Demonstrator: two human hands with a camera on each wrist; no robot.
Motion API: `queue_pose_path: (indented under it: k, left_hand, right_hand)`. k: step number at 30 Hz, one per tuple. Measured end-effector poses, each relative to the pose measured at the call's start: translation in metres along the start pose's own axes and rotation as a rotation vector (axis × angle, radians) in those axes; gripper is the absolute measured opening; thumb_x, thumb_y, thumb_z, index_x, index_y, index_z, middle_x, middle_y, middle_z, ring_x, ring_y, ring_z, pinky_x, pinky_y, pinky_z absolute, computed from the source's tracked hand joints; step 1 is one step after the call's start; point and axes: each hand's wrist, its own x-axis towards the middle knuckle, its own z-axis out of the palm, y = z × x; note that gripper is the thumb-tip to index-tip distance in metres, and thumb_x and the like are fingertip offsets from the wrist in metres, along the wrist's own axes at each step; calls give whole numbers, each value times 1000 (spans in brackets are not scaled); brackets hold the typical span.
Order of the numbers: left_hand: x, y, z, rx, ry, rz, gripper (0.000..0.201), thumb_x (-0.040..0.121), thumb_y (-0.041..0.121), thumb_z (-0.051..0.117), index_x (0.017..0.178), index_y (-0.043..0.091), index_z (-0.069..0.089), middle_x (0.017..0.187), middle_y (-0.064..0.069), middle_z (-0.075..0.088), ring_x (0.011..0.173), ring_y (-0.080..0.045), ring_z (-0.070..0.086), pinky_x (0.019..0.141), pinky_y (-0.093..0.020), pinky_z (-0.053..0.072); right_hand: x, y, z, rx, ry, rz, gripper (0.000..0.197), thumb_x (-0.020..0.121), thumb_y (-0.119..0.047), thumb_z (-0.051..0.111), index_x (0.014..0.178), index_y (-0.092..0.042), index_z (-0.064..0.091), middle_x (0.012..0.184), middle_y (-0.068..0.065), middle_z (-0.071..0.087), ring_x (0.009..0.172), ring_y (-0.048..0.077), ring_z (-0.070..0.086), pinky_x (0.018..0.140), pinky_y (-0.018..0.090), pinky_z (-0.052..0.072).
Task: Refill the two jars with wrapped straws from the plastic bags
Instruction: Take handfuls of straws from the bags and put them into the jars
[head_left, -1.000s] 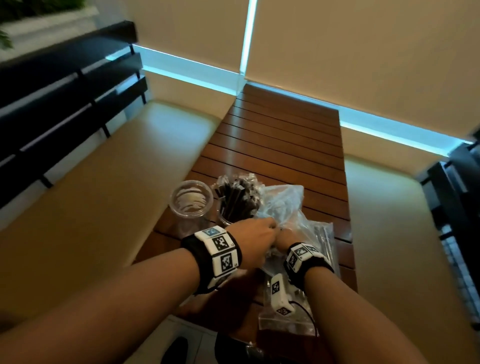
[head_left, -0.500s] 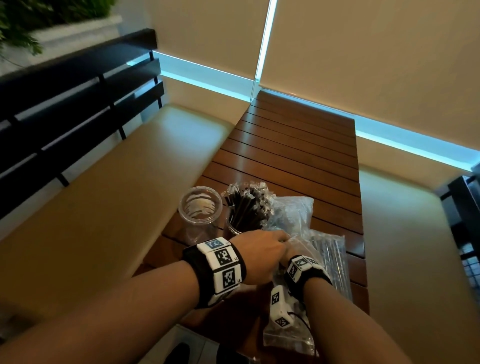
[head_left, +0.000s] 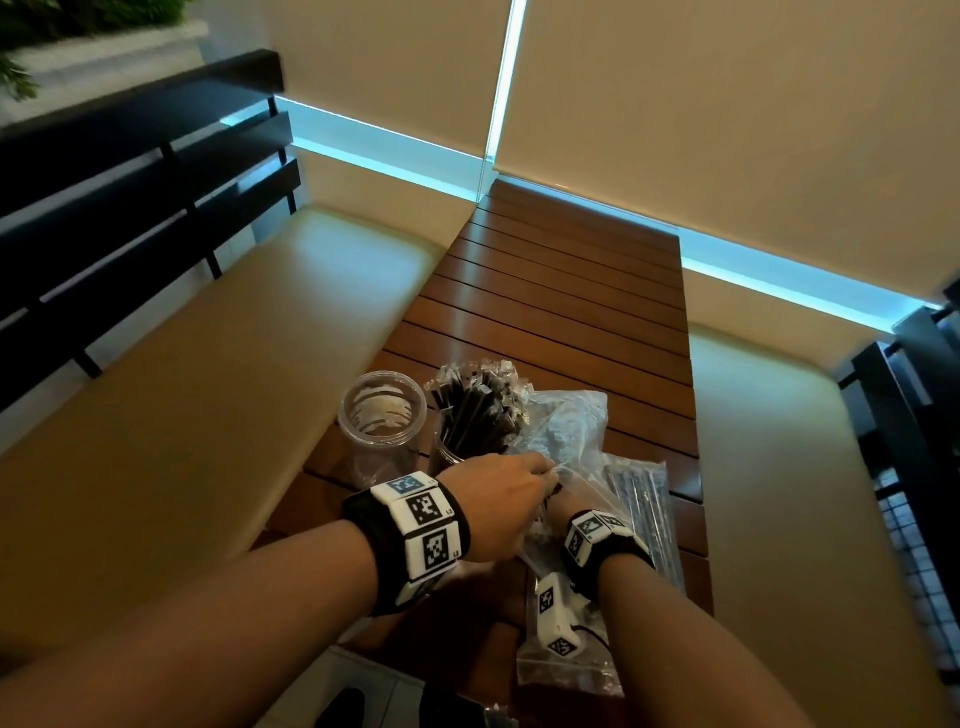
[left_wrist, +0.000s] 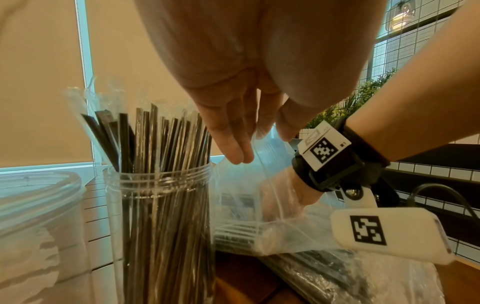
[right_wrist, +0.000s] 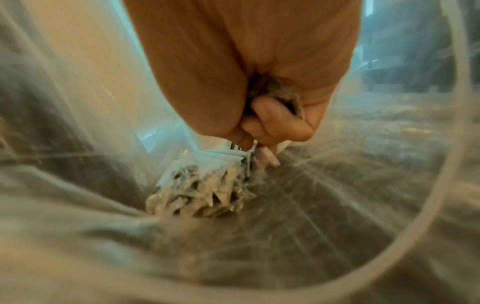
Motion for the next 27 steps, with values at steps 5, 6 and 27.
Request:
queue_pose_path:
  k: [5, 6, 27]
  left_hand:
    - [8, 0, 0, -21, 31, -16, 40, 94, 18, 53, 133, 8, 50, 133, -7, 48, 111, -26, 57, 93, -41, 51]
    - [11, 1, 1, -42, 35, -26, 39, 94, 18, 52, 132, 7, 50, 132, -8, 49, 114, -25, 55, 95, -41, 50]
    - [70, 14, -4, -313, 20, -324, 50, 90, 21, 54, 139, 12, 49, 109, -7, 64, 68, -11, 53, 60, -26, 49]
  right_hand:
    - [-22, 2, -32, -45, 37, -94, 29, 101, -16, 41, 127, -13, 53, 126, 10, 58, 117, 24, 55, 94, 33, 44]
    - [-27, 0, -35, -60, 39, -93, 26, 99, -15, 43, 122, -13, 55, 121, 10, 60, 115, 24, 57, 89, 33, 46]
    - [-219, 27, -229, -587, 398, 79, 21, 95, -35, 53, 107, -21, 63, 71, -4, 49, 77, 19, 55, 67, 32, 41]
